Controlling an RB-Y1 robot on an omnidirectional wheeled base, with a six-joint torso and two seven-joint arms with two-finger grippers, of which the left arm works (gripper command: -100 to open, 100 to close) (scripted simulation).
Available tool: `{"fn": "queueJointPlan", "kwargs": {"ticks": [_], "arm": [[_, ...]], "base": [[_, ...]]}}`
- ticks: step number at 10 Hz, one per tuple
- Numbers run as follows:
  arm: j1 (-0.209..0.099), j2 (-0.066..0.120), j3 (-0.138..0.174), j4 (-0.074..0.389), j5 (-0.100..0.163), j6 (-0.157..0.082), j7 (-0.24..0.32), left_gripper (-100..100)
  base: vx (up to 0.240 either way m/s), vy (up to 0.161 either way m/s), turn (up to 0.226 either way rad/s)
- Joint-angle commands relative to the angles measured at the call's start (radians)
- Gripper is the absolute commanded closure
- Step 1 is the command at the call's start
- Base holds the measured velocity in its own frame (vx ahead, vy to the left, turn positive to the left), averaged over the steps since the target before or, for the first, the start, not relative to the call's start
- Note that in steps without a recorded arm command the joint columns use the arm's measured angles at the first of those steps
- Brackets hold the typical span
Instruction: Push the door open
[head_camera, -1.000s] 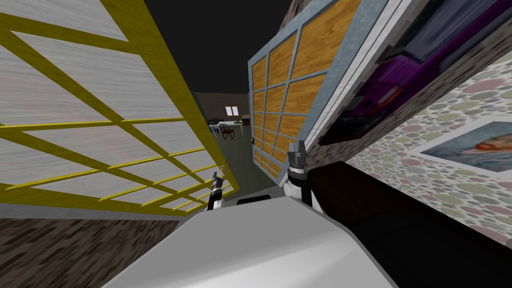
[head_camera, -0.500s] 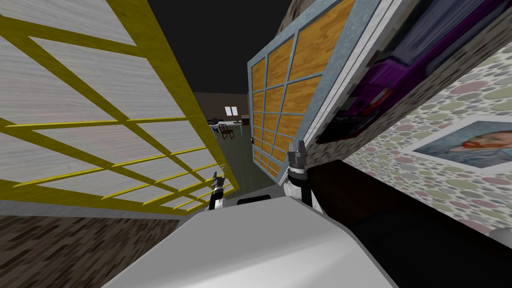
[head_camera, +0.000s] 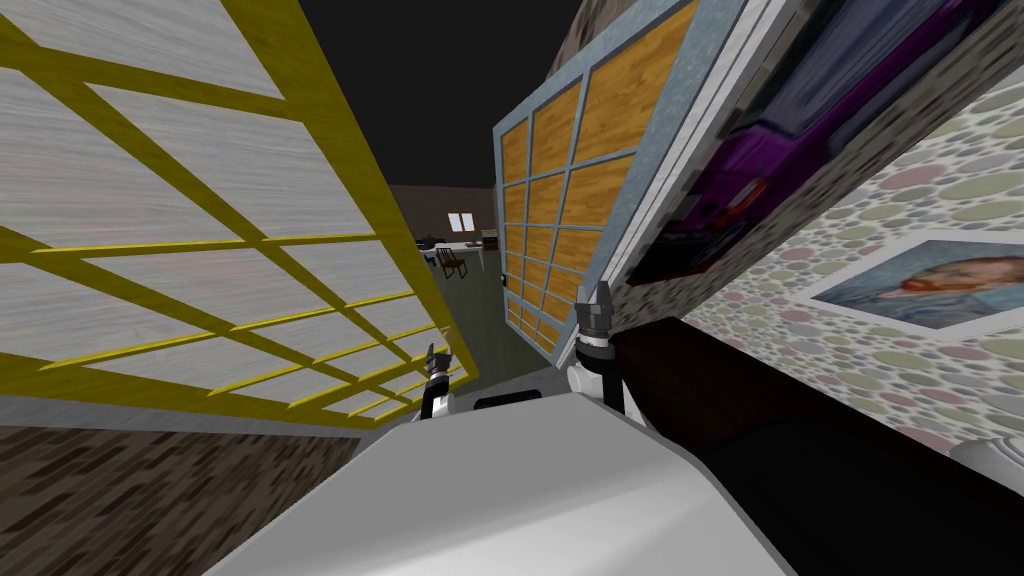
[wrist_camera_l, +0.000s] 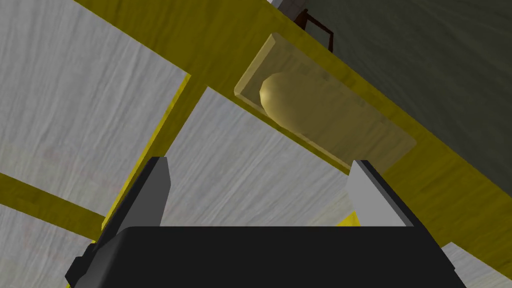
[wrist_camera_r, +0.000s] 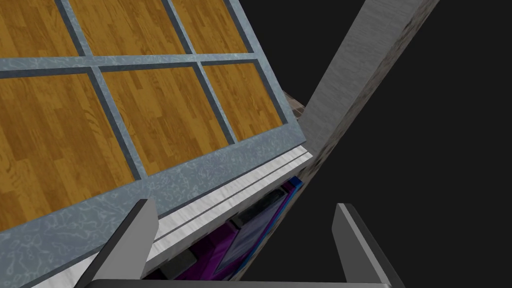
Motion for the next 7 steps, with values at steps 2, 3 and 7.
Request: {"fn": "queueJointPlan", "kwargs": {"ticks": [2,3,7], "arm": [[-0.008,-0.006,-0.006,0.004,0.019,0.003,0.067,-100],[-0.013,-0.011,-0.01,0.007,0.031,0.004,0.104,-100],[-0.023,-0.02,-0.017,0.013,0.054,0.006,0.191,-100]], "base": [[-0.047,0.01,-0.026],[-0.035,0.007,-0.013],[-0.041,0.005,-0.021]]}}
